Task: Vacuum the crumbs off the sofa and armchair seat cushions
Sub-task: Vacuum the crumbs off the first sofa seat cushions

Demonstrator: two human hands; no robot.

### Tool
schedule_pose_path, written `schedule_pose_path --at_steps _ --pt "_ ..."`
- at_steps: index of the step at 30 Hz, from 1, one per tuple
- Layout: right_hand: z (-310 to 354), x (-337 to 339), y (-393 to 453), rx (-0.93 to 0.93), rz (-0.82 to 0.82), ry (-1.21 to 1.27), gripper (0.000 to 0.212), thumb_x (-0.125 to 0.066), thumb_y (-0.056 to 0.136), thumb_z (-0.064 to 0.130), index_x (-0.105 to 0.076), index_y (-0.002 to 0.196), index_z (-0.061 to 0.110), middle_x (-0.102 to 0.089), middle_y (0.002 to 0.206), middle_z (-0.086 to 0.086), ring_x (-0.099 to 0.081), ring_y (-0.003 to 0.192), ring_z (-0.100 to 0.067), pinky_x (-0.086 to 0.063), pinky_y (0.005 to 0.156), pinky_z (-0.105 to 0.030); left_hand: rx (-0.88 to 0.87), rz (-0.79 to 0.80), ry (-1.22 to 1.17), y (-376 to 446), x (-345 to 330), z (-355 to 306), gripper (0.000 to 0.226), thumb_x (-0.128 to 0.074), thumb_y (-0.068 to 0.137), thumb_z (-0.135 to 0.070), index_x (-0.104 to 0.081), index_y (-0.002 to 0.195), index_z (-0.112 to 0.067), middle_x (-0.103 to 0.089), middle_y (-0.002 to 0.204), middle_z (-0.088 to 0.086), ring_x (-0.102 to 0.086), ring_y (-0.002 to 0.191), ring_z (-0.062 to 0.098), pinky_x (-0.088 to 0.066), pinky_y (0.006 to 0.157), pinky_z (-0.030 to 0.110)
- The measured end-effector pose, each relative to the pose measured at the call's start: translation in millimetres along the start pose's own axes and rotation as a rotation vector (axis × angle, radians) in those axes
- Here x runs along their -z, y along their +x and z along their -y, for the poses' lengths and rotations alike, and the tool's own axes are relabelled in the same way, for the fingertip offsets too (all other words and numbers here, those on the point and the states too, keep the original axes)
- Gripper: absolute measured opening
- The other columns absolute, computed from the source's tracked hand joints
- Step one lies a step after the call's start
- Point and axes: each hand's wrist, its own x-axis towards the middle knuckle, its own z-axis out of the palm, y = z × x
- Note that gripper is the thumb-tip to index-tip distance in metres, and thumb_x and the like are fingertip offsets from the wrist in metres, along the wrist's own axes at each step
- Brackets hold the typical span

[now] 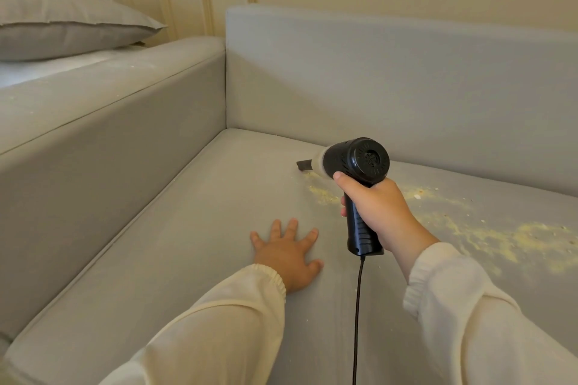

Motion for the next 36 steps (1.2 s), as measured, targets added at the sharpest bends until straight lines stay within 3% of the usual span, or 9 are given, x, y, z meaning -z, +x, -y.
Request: schedule_pose_path --at_steps 5,9,14,17,21,29,36 --pt "0.7 13.4 -9.2 -0.005 -0.055 0.069 0.023 -0.078 0.092 0.041 -0.073 0.097 0.020 -0.079 0.091 -0.015 -0.076 0.071 -0.022 -0.064 0.078 -0.042 0.000 -0.013 0.006 -0.8 -1.9 -0.3 0.073 -0.027 0.098 -0.074 0.005 0.160 -0.054 0.016 0.173 -0.005 0.015 0.159 0.033 0.002 0.116 0.077" --pt "-1.6 38.0 -13.8 0.013 -0.150 0.024 0.023 -0.079 0.091 0.042 -0.072 0.097 0.021 -0.079 0.088 -0.012 -0.079 0.080 -0.030 -0.064 0.075 -0.041 0.003 -0.039 0.002 0.7 -4.3 0.7 0.072 -0.027 0.097 -0.074 0.004 0.160 -0.055 0.015 0.173 -0.006 0.013 0.159 0.033 0.001 0.116 0.077" --pt "-7.6 49.4 -16.7 -0.038 -0.147 0.053 0.026 -0.080 0.091 0.041 -0.072 0.101 0.018 -0.079 0.094 -0.017 -0.076 0.071 -0.025 -0.062 0.067 -0.036 0.006 -0.048 -0.003 -0.5 -5.7 -0.2 0.072 -0.027 0.097 -0.074 0.004 0.159 -0.056 0.014 0.173 -0.006 0.013 0.159 0.032 0.001 0.116 0.076" --pt "-9.4 44.2 -18.0 -0.050 -0.108 0.051 0.029 -0.080 0.091 0.042 -0.073 0.099 0.015 -0.079 0.091 -0.018 -0.077 0.075 -0.030 -0.064 0.078 -0.046 0.006 -0.041 -0.004 -0.5 -3.6 -0.3 0.072 -0.027 0.097 -0.075 0.004 0.159 -0.055 0.014 0.174 -0.006 0.013 0.159 0.032 0.000 0.116 0.076" --pt "-10.6 30.5 -20.5 -0.036 -0.047 0.027 0.027 -0.078 0.092 0.044 -0.074 0.095 0.017 -0.079 0.085 -0.016 -0.078 0.083 -0.036 -0.065 0.084 -0.049 0.003 -0.044 0.000 -1.3 -4.1 -0.2 0.072 -0.026 0.097 -0.075 0.003 0.160 -0.055 0.013 0.174 -0.005 0.013 0.159 0.033 0.001 0.116 0.076" --pt "-7.7 12.0 -23.3 0.008 0.017 -0.036 0.025 -0.075 0.093 0.044 -0.075 0.093 0.019 -0.078 0.079 -0.010 -0.078 0.073 -0.026 -0.064 0.079 -0.043 0.008 -0.023 0.010 -1.0 -3.2 -0.4 0.072 -0.024 0.098 -0.075 0.007 0.160 -0.054 0.016 0.173 -0.003 0.015 0.158 0.035 0.003 0.117 0.077" --pt "-11.3 14.0 -16.1 0.023 -0.092 0.044 0.026 -0.077 0.092 0.044 -0.074 0.092 0.018 -0.077 0.075 -0.007 -0.078 0.077 -0.029 -0.064 0.078 -0.045 0.006 -0.038 0.007 0.3 -5.8 -0.4 0.072 -0.025 0.097 -0.075 0.005 0.160 -0.055 0.015 0.173 -0.005 0.014 0.159 0.034 0.003 0.116 0.077"
